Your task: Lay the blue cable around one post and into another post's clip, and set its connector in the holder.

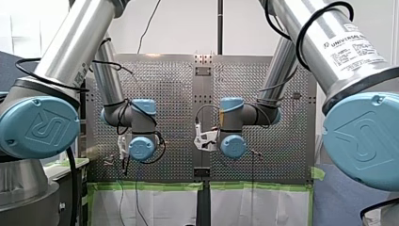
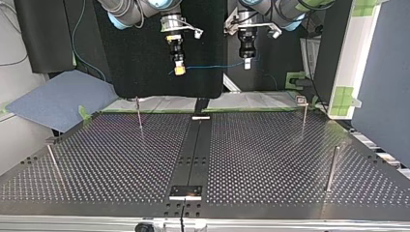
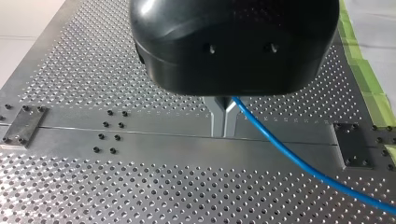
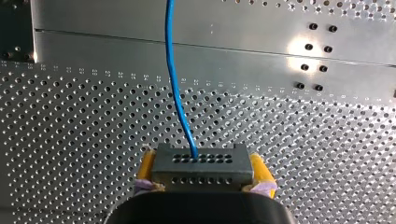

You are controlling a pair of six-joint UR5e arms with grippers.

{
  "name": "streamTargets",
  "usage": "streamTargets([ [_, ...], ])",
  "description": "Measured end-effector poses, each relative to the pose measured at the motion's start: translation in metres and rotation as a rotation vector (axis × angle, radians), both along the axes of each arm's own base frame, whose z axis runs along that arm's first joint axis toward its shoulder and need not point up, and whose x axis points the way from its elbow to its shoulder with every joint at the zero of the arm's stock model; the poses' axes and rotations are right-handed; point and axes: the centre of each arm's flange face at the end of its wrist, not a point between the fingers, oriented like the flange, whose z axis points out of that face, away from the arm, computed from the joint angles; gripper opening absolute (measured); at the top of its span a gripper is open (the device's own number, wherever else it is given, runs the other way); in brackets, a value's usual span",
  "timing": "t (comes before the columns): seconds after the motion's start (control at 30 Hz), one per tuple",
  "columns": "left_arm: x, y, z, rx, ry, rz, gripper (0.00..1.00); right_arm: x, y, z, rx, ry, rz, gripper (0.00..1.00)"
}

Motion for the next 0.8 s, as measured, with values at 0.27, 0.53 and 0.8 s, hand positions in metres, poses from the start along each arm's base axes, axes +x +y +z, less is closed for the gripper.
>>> streamTargets([
  [0.27,0.0,0.0,0.0,0.0,0.0,0.0,0.0,0.0,0.0,0.0,0.0,0.0,0.0,0.0],
  [0.53,0.0,0.0,0.0,0.0,0.0,0.0,0.0,0.0,0.0,0.0,0.0,0.0,0.0,0.0],
  [0.8,-0.0003,-0.0004,0.0005,-0.001,-0.001,-0.001,0.0,0.0033,0.0038,-0.0039,0.01,0.011,0.011,0.0],
])
